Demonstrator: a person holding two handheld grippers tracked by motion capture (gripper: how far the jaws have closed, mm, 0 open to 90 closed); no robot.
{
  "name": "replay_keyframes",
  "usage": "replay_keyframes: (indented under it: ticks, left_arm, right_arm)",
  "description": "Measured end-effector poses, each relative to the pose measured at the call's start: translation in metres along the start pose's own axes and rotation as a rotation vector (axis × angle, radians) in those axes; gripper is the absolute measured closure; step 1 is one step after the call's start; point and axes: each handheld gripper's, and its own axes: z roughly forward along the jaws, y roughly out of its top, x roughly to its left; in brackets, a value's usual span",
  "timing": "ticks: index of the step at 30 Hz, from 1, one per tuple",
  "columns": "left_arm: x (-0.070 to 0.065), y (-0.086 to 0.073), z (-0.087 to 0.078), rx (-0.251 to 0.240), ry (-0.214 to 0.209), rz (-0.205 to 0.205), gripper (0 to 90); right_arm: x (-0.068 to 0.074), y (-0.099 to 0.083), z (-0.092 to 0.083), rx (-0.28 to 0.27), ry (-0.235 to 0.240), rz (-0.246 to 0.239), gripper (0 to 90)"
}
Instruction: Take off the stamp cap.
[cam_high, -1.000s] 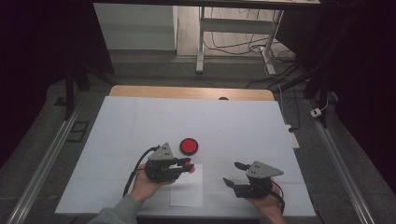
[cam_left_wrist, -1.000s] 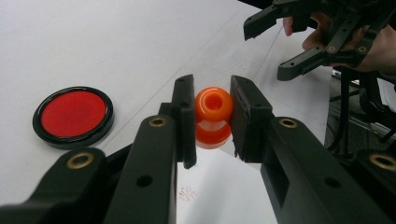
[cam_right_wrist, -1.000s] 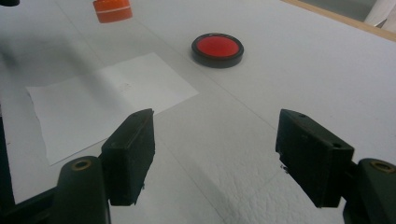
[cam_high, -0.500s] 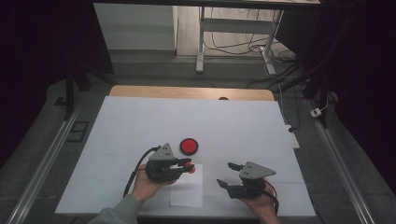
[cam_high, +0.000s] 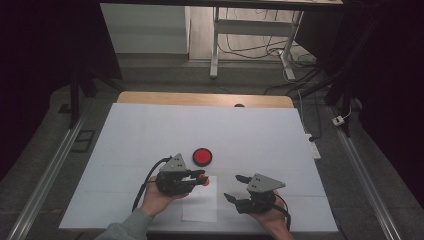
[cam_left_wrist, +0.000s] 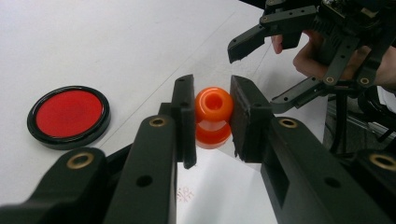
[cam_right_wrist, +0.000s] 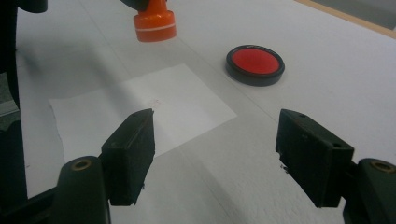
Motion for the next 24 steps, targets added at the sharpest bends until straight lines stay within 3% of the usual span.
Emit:
replay_keyframes:
  ticks: [24]
  left_arm:
    - [-0.002, 0.0, 0.001, -0.003, -0.004, -0.002, 72.6]
  right_arm:
    - [0.013, 0.017, 0.018, -0.01, 0.032, -0.044, 28.9]
